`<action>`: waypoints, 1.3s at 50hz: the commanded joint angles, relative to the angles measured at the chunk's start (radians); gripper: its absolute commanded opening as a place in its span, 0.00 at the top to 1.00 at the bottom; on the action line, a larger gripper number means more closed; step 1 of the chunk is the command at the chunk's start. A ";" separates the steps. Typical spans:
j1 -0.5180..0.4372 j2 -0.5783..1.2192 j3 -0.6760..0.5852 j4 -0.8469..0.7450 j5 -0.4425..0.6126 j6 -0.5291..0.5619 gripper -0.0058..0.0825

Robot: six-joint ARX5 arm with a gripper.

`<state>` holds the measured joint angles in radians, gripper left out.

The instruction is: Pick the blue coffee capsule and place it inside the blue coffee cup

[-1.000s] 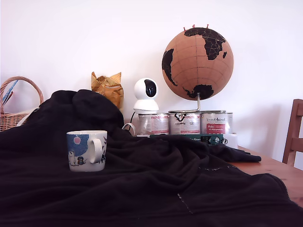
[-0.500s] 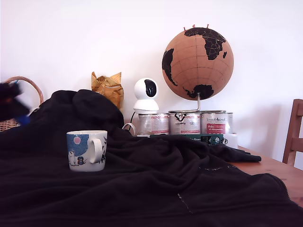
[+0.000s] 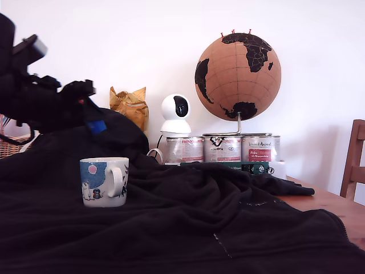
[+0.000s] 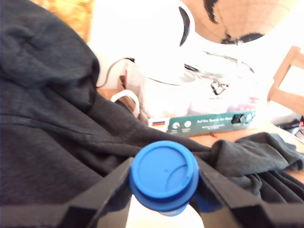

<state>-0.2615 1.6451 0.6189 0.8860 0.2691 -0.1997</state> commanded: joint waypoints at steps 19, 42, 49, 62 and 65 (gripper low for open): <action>-0.014 0.003 0.005 -0.086 -0.042 0.024 0.40; -0.012 -0.051 0.006 -0.090 -0.011 0.025 0.82; 0.010 -0.141 0.006 -0.165 -0.027 0.071 0.96; 0.101 -0.375 0.006 -0.494 -0.098 0.142 0.96; 0.122 -0.434 0.006 -0.569 -0.105 0.159 0.96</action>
<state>-0.1524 1.2488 0.6250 0.3645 0.1707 -0.0589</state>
